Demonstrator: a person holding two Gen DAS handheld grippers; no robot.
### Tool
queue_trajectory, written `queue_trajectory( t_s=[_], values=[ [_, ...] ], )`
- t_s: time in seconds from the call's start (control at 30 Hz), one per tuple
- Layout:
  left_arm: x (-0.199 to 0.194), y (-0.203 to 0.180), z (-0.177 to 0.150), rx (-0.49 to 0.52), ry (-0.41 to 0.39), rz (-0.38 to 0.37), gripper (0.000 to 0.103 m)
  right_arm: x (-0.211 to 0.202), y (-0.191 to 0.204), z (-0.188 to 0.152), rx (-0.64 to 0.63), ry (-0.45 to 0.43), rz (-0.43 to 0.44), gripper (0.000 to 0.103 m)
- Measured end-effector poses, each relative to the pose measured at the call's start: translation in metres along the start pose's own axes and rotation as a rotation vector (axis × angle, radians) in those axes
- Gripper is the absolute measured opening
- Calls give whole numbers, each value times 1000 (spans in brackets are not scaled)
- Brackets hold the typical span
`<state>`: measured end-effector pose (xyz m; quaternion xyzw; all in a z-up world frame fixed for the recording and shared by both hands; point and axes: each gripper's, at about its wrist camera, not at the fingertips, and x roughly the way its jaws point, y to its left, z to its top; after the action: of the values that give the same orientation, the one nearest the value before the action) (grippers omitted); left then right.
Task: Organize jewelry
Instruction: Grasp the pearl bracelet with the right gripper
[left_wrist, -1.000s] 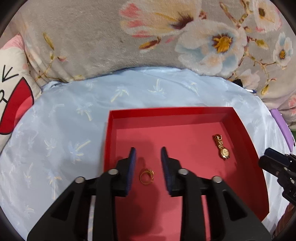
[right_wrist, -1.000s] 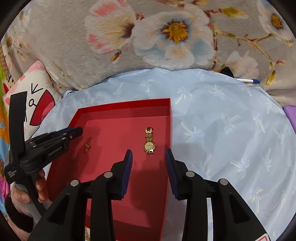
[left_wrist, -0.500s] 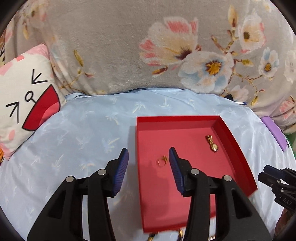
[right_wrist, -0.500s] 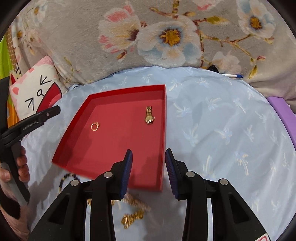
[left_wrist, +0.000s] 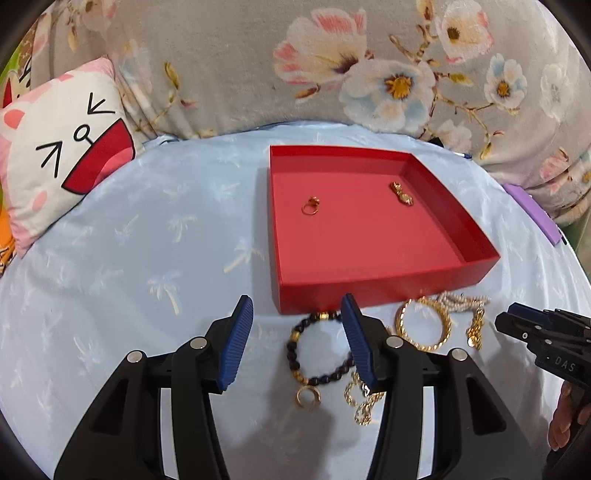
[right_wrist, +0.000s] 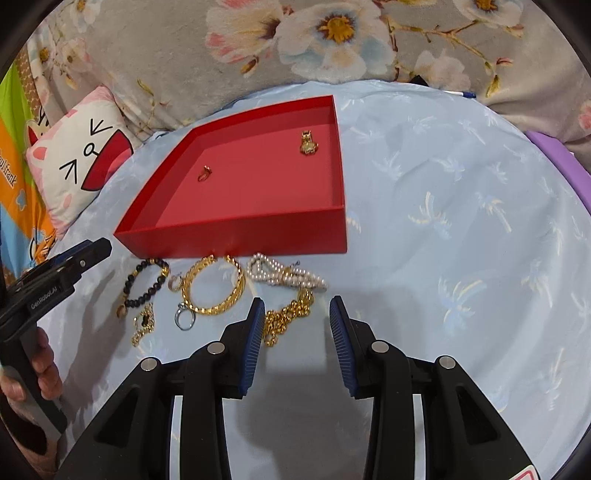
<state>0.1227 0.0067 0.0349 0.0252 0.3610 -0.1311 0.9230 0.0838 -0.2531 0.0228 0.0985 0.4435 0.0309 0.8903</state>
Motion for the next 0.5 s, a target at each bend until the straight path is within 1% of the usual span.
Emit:
queue_trajectory(
  t_s=[0.1, 0.17, 0.27, 0.4, 0.5],
  values=[
    [3, -1, -9, -1, 3, 7, 49, 8, 0, 1, -9, -6, -9, 36],
    [7, 0, -12, -8, 14, 1, 52, 13, -2, 5, -12, -12, -17, 36],
    [11, 1, -16, -15, 21, 3, 53, 20, -5, 13, -18, -20, -17, 36],
    [16, -1, -22, -5, 33, -1, 53, 30, -6, 21, -41, -14, 3, 36],
    [19, -3, -26, 4, 43, 1, 54, 35, -7, 21, -34, 8, 40, 36]
  ],
)
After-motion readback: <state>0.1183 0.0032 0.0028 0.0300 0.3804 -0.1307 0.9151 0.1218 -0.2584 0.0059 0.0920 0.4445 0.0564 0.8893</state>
